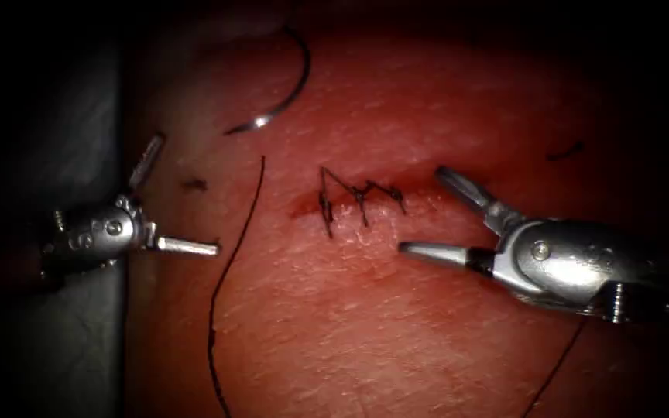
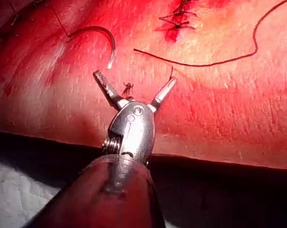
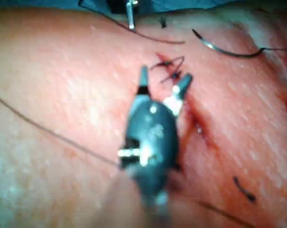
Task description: Wound Closure
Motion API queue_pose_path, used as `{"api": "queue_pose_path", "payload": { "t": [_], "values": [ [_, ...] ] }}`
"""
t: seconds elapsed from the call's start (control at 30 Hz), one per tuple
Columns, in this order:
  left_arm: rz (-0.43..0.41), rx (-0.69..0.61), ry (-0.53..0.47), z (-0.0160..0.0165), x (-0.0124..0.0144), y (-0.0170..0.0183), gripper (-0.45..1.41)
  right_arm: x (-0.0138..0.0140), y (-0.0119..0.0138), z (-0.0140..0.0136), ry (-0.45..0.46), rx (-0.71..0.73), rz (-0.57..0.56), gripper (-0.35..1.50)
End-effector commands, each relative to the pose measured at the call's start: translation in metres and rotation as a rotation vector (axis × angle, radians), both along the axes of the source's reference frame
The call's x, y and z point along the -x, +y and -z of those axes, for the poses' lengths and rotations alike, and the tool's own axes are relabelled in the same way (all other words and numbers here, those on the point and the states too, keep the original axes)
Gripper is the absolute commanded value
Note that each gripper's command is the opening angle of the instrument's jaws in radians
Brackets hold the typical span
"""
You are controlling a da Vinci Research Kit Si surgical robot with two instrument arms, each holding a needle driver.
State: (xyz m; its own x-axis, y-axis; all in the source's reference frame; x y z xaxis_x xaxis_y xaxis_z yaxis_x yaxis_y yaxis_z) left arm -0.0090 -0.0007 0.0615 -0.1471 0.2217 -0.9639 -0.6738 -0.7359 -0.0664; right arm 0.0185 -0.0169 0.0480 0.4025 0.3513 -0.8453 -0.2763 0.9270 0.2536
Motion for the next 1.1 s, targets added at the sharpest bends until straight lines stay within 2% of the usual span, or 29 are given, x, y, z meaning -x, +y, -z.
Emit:
{"api": "queue_pose_path", "payload": {
  "t": [0.03,0.23,0.33,0.43,0.5,0.57,0.67,0.8,0.9,1.0,1.1],
  "values": [
    [0.003,-0.005,0.018,-0.0018,0.0001,-0.0005,1.08,-0.0006,-0.0010,-0.0004,0.002,-0.003,0.001,1.42],
    [-0.018,-0.025,0.065,-0.0062,-0.0001,-0.0025,1.06,-0.0007,-0.0010,-0.0004,0.001,-0.003,0.000,1.42],
    [-0.039,-0.058,0.112,-0.0074,-0.0001,-0.0032,1.06,-0.0008,-0.0010,-0.0003,0.002,-0.003,0.001,1.42],
    [-0.054,-0.081,0.148,-0.0077,-0.0010,-0.0037,1.08,-0.0007,-0.0010,-0.0002,0.002,-0.003,0.001,1.42],
    [-0.061,-0.085,0.155,-0.0076,-0.0022,-0.0041,1.08,-0.0007,-0.0011,-0.0002,0.003,-0.003,0.002,1.42],
    [-0.061,-0.096,0.165,-0.0070,-0.0048,-0.0050,1.08,-0.0007,-0.0011,-0.0002,0.002,-0.003,0.002,1.42],
    [-0.060,-0.102,0.175,-0.0065,-0.0059,-0.0052,1.08,-0.0007,-0.0011,-0.0002,0.005,-0.024,-0.008,1.38],
    [-0.047,-0.120,0.184,-0.0048,-0.0062,-0.0045,1.08,-0.0007,-0.0010,0.0000,0.013,-0.084,-0.036,1.28],
    [-0.066,-0.096,0.195,-0.0021,-0.0050,-0.0033,1.08,-0.0009,-0.0007,0.0002,0.019,-0.110,-0.045,1.20],
    [-0.053,0.006,0.227,0.0018,-0.0029,-0.0017,1.06,-0.0015,-0.0001,0.0005,0.035,-0.126,-0.037,1.15],
    [-0.032,0.201,0.260,0.0060,-0.0007,-0.0004,1.03,-0.0023,0.0004,0.0008,0.045,-0.133,-0.033,1.13]
  ]
}}
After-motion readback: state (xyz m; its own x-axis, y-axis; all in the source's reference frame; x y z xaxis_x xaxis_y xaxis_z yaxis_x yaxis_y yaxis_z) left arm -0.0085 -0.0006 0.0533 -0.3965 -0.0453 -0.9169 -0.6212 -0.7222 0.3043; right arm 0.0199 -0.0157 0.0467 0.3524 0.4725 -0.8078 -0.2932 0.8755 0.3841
